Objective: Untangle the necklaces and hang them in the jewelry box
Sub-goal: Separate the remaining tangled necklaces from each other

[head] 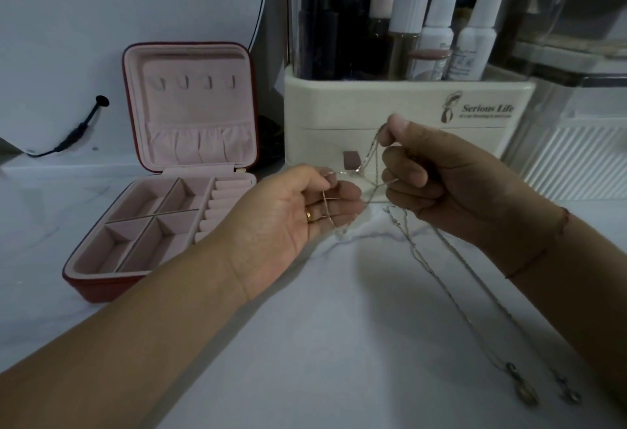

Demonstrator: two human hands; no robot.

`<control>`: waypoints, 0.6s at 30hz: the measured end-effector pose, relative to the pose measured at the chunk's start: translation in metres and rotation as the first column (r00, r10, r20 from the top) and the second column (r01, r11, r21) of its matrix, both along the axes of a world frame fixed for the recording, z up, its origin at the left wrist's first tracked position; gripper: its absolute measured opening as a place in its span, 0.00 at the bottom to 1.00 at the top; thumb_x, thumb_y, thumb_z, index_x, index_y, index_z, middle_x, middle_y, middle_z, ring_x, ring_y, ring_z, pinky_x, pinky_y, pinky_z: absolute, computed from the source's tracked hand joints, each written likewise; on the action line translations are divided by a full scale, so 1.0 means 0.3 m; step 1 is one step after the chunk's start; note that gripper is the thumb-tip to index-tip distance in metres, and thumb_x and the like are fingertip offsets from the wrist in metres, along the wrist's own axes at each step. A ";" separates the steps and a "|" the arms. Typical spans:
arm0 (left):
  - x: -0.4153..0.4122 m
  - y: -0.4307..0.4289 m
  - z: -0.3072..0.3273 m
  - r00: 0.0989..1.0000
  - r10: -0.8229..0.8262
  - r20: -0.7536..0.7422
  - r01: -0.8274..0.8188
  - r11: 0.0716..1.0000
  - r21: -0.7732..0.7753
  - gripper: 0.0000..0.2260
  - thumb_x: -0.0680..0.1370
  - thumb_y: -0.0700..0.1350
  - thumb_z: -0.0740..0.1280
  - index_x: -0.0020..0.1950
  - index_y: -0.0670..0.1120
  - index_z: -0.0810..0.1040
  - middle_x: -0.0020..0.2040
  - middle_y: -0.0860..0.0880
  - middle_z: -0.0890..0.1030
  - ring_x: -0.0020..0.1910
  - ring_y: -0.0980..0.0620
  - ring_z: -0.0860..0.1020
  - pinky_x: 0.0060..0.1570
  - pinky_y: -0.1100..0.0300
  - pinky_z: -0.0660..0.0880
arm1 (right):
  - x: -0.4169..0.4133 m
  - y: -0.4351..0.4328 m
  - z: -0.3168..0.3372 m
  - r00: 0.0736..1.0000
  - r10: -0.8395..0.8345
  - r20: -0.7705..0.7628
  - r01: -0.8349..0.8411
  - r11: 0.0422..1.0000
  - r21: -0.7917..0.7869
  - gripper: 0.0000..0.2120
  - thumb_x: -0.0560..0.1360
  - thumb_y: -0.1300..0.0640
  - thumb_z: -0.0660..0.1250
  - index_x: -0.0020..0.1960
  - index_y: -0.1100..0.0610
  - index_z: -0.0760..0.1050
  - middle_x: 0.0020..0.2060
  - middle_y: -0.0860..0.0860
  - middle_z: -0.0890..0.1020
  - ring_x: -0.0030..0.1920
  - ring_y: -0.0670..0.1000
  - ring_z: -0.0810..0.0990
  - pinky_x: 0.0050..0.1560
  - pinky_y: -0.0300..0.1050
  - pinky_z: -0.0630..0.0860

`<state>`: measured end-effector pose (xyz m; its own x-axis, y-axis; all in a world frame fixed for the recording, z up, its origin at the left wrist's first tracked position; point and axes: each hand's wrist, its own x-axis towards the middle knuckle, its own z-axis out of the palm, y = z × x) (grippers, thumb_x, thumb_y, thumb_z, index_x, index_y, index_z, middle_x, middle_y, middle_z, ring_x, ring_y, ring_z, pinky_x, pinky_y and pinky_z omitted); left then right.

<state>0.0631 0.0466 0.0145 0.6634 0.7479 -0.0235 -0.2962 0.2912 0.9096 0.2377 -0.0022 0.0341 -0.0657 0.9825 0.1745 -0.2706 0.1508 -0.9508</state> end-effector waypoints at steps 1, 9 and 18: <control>-0.004 -0.002 0.001 1.000 -0.017 0.001 0.017 1.000 0.019 0.06 0.73 0.36 0.59 0.38 0.43 0.73 0.33 0.46 0.77 0.31 0.51 0.76 0.41 0.58 0.78 | 0.000 0.000 -0.002 1.000 0.021 0.023 -0.021 1.000 0.004 0.08 0.74 0.53 0.63 0.42 0.56 0.75 0.20 0.47 0.68 0.20 0.42 0.59 0.21 0.33 0.58; 0.000 -0.017 0.008 0.985 0.057 -0.160 -0.026 0.982 0.188 0.10 0.63 0.42 0.70 0.43 0.45 0.77 0.22 0.56 0.67 0.23 0.58 0.57 0.25 0.64 0.53 | -0.007 -0.001 -0.009 0.990 0.109 0.086 -0.108 0.994 -0.018 0.09 0.72 0.54 0.64 0.49 0.57 0.77 0.21 0.48 0.67 0.21 0.43 0.59 0.22 0.35 0.57; 0.002 -0.017 0.007 0.982 0.112 -0.149 -0.077 0.973 0.218 0.10 0.63 0.46 0.70 0.43 0.45 0.80 0.21 0.57 0.66 0.23 0.58 0.56 0.27 0.62 0.50 | -0.008 -0.006 -0.010 0.984 0.161 0.079 -0.159 0.987 -0.036 0.11 0.73 0.54 0.63 0.52 0.56 0.78 0.21 0.47 0.66 0.21 0.43 0.59 0.22 0.34 0.57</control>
<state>0.0637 0.0413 0.0165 0.5898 0.8065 0.0418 -0.1593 0.0655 0.9851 0.2352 -0.0038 0.0311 -0.2355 0.9628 0.1328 -0.2101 0.0829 -0.9741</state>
